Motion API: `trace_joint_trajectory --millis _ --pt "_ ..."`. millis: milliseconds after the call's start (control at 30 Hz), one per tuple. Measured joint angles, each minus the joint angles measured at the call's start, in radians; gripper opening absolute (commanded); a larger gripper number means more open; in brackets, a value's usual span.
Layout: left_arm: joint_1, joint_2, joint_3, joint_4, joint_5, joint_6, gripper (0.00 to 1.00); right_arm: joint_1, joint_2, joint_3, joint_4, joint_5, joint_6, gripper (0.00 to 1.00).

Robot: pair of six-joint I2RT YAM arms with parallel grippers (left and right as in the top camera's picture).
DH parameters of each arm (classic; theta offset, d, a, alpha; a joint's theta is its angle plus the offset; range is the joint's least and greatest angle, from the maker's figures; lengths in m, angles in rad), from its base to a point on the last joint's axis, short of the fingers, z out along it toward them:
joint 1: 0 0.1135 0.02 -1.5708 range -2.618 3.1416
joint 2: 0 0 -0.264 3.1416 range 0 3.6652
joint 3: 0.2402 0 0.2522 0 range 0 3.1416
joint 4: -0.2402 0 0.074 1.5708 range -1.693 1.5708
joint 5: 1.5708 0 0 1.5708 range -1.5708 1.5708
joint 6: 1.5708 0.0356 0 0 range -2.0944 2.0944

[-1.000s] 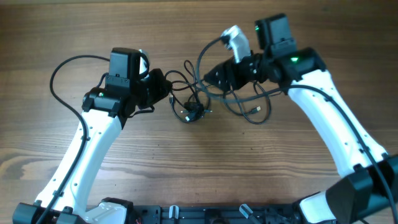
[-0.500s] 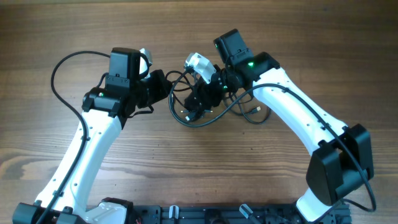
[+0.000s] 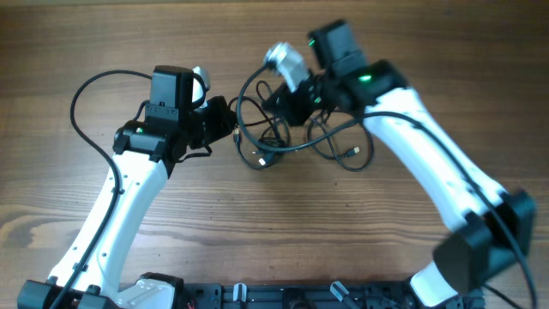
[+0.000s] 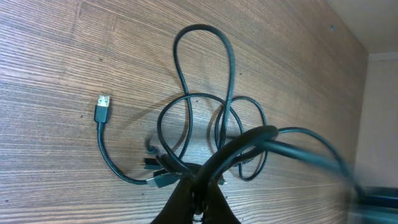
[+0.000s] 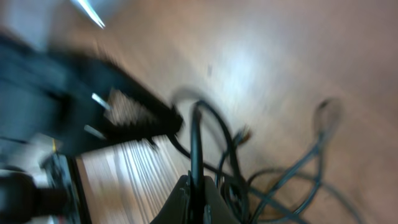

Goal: Untangle cables

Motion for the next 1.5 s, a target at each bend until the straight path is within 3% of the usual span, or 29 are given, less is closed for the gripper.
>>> trace_joint_trajectory --millis 267,533,833,900,933,967,1033,1133,1167,1200,1500 --pt "0.0 0.0 0.0 -0.021 0.004 0.0 0.04 -0.154 -0.243 0.087 0.08 0.0 0.231 0.04" --pt "0.0 0.0 0.0 -0.026 0.008 0.0 0.05 -0.254 -0.192 0.089 0.031 0.177 0.418 0.04" --pt "0.0 0.0 0.0 -0.045 -0.038 -0.006 0.23 -0.254 0.02 0.089 0.087 0.356 0.502 0.04" --pt "0.0 0.0 0.0 -0.052 -0.061 -0.011 0.34 -0.254 0.072 0.089 0.106 0.359 0.507 0.06" --pt "0.0 0.0 0.0 -0.055 -0.07 -0.01 0.4 -0.254 0.089 0.089 0.109 0.358 0.509 0.1" --pt "0.0 0.0 0.0 -0.056 -0.077 -0.01 0.49 -0.254 0.103 0.089 0.11 0.359 0.511 0.27" --pt "0.0 0.0 0.0 -0.056 -0.087 -0.01 0.59 -0.254 0.118 0.087 0.109 0.359 0.517 0.38" --pt "0.0 0.0 0.0 -0.056 -0.096 -0.015 0.61 -0.254 0.119 0.087 0.113 0.359 0.507 0.69" --pt "0.0 0.0 0.0 -0.056 -0.096 -0.015 0.6 -0.254 0.119 0.087 0.113 0.359 0.51 0.89" --pt "0.0 0.0 0.0 -0.056 -0.095 -0.015 0.59 -0.254 0.119 0.087 0.11 0.359 0.502 1.0" --pt "-0.031 0.004 0.0 -0.067 -0.094 -0.015 0.54 -0.266 0.119 0.087 0.047 0.366 0.491 1.0"
